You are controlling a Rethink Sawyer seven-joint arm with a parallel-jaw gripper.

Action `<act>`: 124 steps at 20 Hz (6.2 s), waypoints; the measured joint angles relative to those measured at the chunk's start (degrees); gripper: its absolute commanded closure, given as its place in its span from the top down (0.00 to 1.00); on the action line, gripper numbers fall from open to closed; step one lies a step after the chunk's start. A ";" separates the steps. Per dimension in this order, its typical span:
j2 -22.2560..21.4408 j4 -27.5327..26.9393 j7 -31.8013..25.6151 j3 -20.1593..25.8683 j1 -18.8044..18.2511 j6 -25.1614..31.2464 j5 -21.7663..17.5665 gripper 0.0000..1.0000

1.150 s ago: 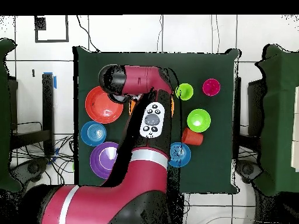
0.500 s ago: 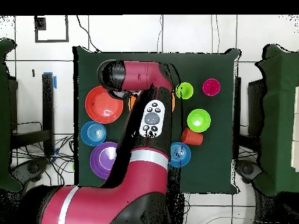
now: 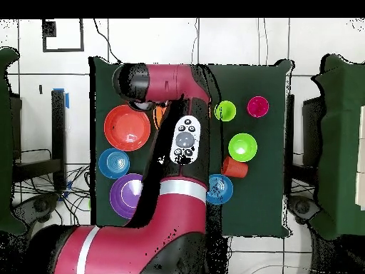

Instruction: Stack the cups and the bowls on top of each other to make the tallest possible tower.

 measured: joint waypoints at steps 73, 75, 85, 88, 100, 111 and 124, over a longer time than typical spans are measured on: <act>16.33 -26.72 -15.28 4.02 -1.27 5.53 -3.82 0.00; 16.43 -26.92 -15.28 4.02 -0.99 5.52 -3.82 0.00; 16.46 -27.13 -15.28 3.91 -0.75 5.52 -3.83 0.00; 16.43 -27.25 -15.28 3.60 -0.75 5.53 -3.82 0.00; 16.01 -27.26 -15.28 3.03 -0.75 5.53 -3.82 1.00; 14.59 -27.27 -15.28 2.98 -0.75 5.89 -3.76 1.00; 9.16 -25.55 -15.28 2.97 -0.79 9.54 -2.09 1.00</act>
